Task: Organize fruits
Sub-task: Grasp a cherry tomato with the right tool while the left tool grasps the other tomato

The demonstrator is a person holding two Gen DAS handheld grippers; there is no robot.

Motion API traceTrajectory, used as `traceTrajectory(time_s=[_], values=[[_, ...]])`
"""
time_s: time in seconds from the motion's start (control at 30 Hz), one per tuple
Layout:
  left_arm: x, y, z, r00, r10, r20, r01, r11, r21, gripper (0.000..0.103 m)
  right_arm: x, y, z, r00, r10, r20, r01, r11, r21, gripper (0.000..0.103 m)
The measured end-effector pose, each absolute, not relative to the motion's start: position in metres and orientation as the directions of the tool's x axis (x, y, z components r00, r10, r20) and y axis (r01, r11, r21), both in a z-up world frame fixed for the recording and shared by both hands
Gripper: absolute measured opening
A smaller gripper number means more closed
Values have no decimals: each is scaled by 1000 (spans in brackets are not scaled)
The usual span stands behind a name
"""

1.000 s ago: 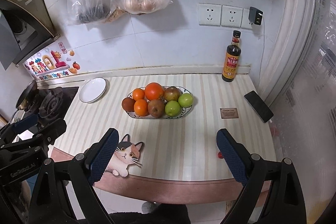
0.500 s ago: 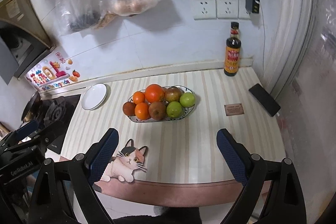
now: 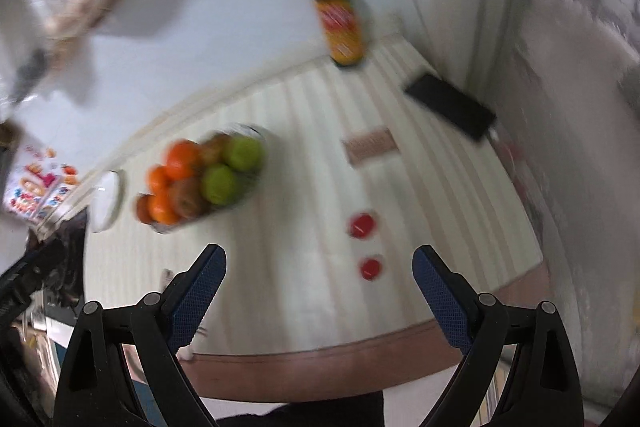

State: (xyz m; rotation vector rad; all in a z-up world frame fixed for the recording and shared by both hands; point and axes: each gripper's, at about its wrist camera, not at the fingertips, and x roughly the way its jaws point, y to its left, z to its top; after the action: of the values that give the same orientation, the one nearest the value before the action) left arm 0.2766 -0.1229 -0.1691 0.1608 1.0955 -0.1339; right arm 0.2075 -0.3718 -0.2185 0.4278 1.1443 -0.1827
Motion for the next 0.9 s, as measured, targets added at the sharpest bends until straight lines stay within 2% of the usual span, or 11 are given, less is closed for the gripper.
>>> traceTrajectory(time_s=[0.13,0.17,0.2,0.27,0.4,0.53,0.67,0.83,0.87,0.9], values=[[288,-169,-203,389,-10,-921,287,951,111,103,210,-400,-283,328,125,-936,420,869,263,96],[291,-179,-212,372,-5,-928,305,945,117,103,211,-404,-296,320,140,-937,425,863,273,92],[295,-190,-223,350,2,-937,327,937,124,103,212,-407,-307,320,159,-934,424,857,292,81],[302,-208,-240,320,16,-947,358,924,137,103,217,-410,-328,311,181,-933,419,855,305,67],[314,-235,-270,262,51,-964,406,900,159,103,227,-405,-356,288,206,-935,391,867,311,58],[327,-248,-294,174,49,-984,420,900,119,103,232,-394,-378,250,208,-946,361,886,290,49],[339,-257,-308,108,13,-994,412,909,57,103,230,-387,-379,285,165,-944,322,911,256,28],[344,-287,-318,52,-59,-997,454,890,-29,103,222,-406,-373,324,163,-932,381,879,286,28],[342,-298,-321,49,-74,-996,485,874,-41,101,221,-412,-371,331,162,-930,396,870,292,28],[341,-305,-323,45,-80,-996,506,862,-46,96,219,-419,-369,339,159,-927,413,861,298,28]])
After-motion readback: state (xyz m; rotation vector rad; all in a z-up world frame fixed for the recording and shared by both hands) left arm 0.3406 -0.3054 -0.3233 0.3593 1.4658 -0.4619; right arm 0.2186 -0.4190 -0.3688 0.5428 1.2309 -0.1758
